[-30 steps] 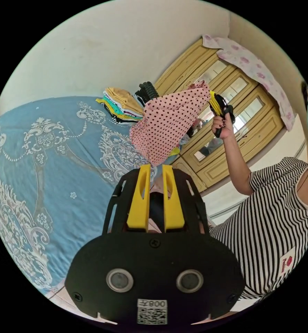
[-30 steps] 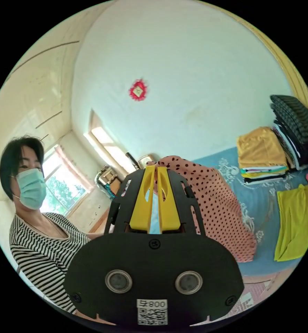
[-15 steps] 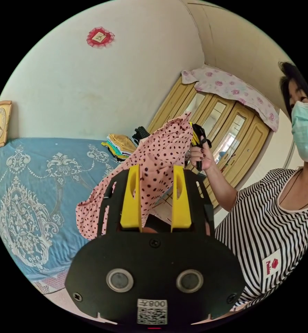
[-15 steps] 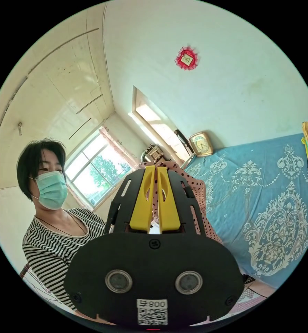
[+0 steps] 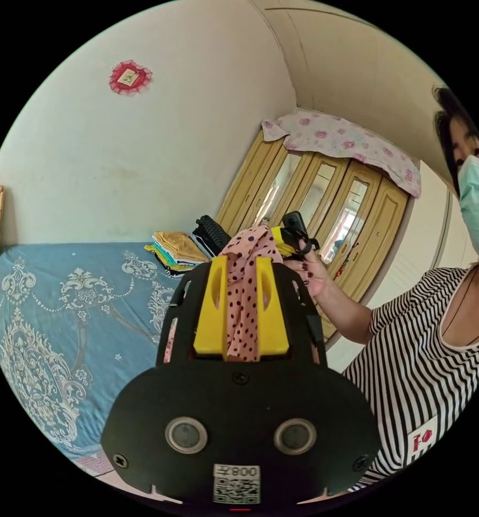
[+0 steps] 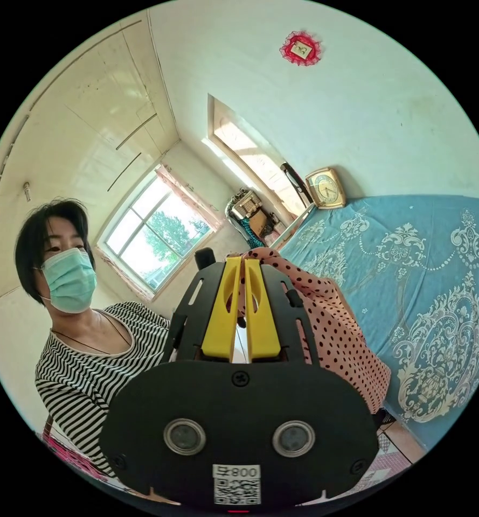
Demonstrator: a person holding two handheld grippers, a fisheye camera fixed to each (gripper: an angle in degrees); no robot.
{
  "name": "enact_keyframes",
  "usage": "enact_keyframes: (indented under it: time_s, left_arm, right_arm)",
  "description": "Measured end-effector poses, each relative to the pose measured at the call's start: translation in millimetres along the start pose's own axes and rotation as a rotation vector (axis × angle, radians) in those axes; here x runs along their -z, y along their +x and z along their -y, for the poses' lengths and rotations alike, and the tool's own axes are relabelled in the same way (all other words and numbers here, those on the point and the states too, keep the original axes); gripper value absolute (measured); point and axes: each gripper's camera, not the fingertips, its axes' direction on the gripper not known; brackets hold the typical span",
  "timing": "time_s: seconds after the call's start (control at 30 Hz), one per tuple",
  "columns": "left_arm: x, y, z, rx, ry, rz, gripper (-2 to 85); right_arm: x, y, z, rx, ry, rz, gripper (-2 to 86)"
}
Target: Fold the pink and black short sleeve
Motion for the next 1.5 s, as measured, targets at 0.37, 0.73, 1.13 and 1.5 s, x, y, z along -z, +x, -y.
enact_keyframes:
  time_s: [0.37,0.73,1.13,1.5]
  left_arm:
    - [35,0,9,-0.069,0.029,0.020,8.1]
    - [48,-19,19,-0.114,0.038,-0.032,6.9]
    - [18,-20,92,-0.160,-0.126,0.143,1.1]
    - [-46,-30,132,-0.175,-0.253,0.153,1.0]
  right_arm:
    - [43,34,52,-0.008,-0.018,0.036,0.6]
    - [51,48,118,0.028,-0.054,0.073,0.6]
    - [83,104,174,-0.088,-0.038,-0.216,1.9]
    - [69,6,159,0.088,0.009,-0.519,9.9]
